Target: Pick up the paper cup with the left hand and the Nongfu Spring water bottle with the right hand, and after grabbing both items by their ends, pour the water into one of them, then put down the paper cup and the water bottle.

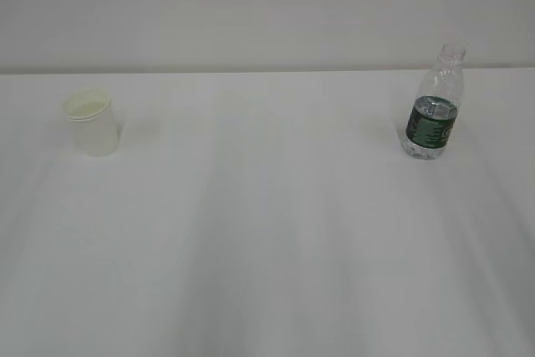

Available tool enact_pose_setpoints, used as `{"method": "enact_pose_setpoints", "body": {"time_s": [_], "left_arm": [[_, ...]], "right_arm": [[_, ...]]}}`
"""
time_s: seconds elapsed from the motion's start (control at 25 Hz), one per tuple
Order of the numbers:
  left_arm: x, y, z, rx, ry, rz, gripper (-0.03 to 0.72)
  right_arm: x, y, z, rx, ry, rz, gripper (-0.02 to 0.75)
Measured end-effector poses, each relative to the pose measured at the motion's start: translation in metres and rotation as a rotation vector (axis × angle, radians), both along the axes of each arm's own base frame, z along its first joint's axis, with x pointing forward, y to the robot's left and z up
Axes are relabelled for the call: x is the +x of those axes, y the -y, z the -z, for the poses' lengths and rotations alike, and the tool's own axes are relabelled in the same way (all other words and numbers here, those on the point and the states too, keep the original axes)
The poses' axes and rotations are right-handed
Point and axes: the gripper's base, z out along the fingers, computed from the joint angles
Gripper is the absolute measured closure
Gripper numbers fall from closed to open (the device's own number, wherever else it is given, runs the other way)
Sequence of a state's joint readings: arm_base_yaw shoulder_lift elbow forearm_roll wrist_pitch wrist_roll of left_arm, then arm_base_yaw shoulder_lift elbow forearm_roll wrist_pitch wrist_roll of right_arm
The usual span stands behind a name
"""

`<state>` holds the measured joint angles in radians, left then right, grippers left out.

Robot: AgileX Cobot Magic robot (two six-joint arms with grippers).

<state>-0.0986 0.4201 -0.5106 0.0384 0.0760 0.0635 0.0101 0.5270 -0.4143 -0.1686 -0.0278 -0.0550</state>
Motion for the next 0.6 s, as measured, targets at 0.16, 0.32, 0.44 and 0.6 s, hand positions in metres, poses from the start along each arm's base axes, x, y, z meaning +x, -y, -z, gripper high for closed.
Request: {"method": "enact_pose_setpoints", "body": {"time_s": [0.16,0.32,0.44,0.6], "left_arm": [[-0.008,-0.001,-0.005,-0.004,-0.046,-0.002,0.148],[-0.014,-0.002,-0.006,-0.004,-0.107,-0.003,0.148],[-0.017,-0.002,-0.002,-0.006,-0.159,-0.002,0.149],[-0.019,-0.002,0.006,-0.002,-0.237,-0.003,0.150]], "right_arm": [[-0.010,0.002,0.002,0.000,-0.038,0.015,0.146],[-0.020,0.003,0.004,-0.001,-0.058,0.028,0.146],[-0.028,0.004,0.006,0.000,-0.083,0.038,0.146],[-0.036,0.005,0.008,0.001,-0.135,0.055,0.146]]}}
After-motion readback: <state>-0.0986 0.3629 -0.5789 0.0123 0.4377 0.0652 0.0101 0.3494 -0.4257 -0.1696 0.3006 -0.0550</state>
